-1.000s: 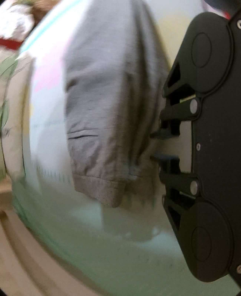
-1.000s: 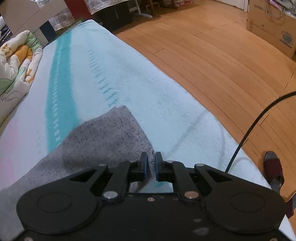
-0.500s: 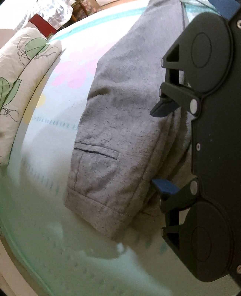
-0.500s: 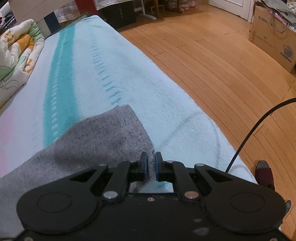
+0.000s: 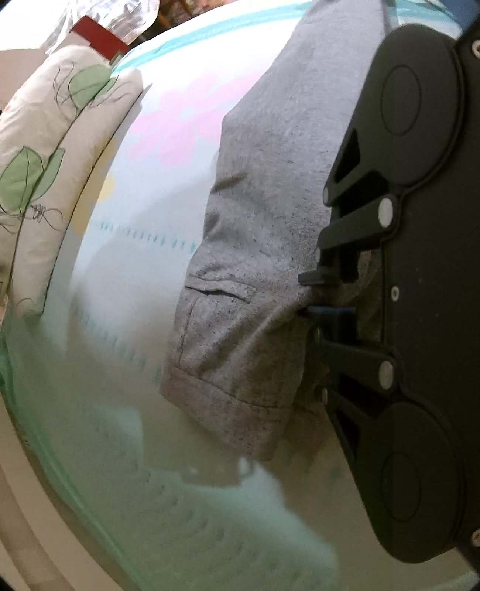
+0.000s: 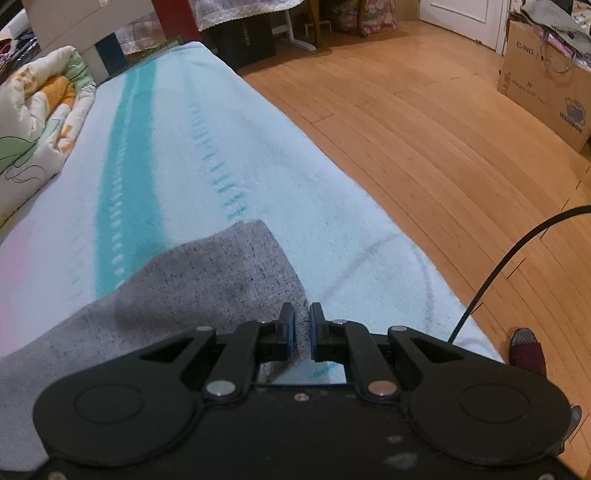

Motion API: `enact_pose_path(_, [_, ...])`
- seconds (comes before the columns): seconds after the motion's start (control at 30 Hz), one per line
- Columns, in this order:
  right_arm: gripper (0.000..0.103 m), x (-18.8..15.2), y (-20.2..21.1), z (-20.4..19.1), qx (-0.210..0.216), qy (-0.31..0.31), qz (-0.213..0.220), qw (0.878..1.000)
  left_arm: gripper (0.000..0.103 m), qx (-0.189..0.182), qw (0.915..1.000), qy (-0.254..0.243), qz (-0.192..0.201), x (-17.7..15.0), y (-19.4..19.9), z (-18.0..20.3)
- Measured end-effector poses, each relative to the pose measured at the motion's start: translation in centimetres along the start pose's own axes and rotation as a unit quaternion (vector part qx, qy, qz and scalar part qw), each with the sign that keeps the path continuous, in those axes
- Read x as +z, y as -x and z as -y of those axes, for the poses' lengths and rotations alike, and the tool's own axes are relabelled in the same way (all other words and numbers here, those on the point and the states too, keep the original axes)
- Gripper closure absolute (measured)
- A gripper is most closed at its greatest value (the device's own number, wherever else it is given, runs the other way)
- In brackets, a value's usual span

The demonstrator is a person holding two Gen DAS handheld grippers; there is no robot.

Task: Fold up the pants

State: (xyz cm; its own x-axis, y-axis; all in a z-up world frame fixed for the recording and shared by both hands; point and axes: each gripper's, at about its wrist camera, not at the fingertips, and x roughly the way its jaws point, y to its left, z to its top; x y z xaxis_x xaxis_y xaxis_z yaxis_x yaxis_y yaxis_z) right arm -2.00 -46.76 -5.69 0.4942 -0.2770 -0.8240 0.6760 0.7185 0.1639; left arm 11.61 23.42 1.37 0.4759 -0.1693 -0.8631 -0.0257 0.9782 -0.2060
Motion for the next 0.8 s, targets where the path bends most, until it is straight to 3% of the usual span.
enact_pose_path(0.13, [0.094,-0.5,0.1,0.4,-0.011,0.008,-0.007,1.0,0.087,0.002,0.9987,-0.012,-0.049,-1.4,-0.5,-1.2])
enact_pose_path(0.23, [0.091,-1.0,-1.3,0.9,-0.021,0.009,-0.045,0.999,0.078,0.024,0.9938,-0.036,-0.102,-2.8,-2.6,-1.4])
enact_pose_path(0.3, [0.088,-0.9,-1.3,0.5,-0.04,0.02,-0.051,0.998,0.078,0.021,0.9938,-0.051,-0.097,-2.9,-2.1,-1.2])
enact_pose_path(0.37, [0.085,-0.2,0.1,-0.6,-0.078,0.048,-0.034,0.995,0.069,0.027,0.9926,-0.081,-0.087,-2.2,-0.6,-0.8])
enact_pose_path(0.43, [0.078,0.5,1.9,-2.0,-0.089,0.074,-0.009,0.993,0.066,0.062,0.9856,-0.131,-0.087,-1.4,0.6,0.4])
enact_pose_path(0.5, [0.074,1.5,4.1,-3.9,-0.062,0.091,0.018,0.994,0.066,0.1,0.9707,-0.205,-0.075,-1.2,1.8,1.7])
enact_pose_path(0.57, [0.074,2.4,5.8,-6.4,-0.002,0.092,0.025,0.995,0.065,0.137,0.9526,-0.271,-0.025,-1.1,3.1,3.2])
enact_pose_path(0.67, [0.074,2.8,6.7,-11.5,0.101,0.11,0.014,0.989,0.048,0.158,0.9311,-0.324,0.054,-0.6,3.2,6.2])
enact_pose_path(0.73, [0.074,2.5,6.5,-15.4,0.149,0.135,0.004,0.98,0.048,0.14,0.9259,-0.343,0.074,0.0,2.1,8.1])
enact_pose_path(0.8, [0.074,1.8,5.7,-20.2,0.201,0.16,-0.013,0.966,0.048,0.099,0.9277,-0.353,0.072,0.9,0.4,10.3])
